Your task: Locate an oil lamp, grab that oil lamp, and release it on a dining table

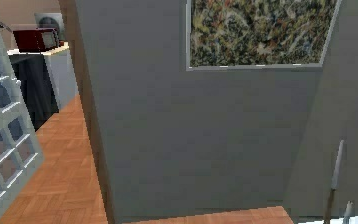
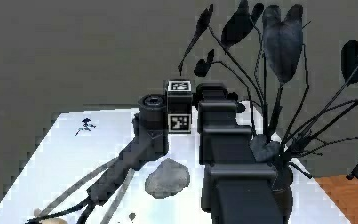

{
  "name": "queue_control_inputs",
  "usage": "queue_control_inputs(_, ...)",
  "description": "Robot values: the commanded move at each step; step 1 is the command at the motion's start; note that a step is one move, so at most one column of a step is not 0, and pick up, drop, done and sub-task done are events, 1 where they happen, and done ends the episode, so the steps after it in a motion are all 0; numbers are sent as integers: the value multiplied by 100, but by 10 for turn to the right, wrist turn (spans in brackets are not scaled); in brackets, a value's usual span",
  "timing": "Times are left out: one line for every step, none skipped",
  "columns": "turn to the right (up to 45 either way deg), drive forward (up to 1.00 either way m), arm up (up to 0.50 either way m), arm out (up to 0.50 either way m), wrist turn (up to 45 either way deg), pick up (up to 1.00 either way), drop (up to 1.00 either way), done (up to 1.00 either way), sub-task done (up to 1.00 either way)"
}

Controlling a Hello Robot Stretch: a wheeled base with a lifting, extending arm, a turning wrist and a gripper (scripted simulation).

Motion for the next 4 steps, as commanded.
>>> queue_control_inputs(0, 0, 0, 0, 450, 0, 0, 0, 0)
queue_control_inputs(0, 0, 0, 0, 450, 0, 0, 0, 0)
queue_control_inputs(0, 0, 0, 0, 360, 0, 0, 0, 0)
queue_control_inputs(0, 0, -24, 0, 0, 0, 0, 0, 0)
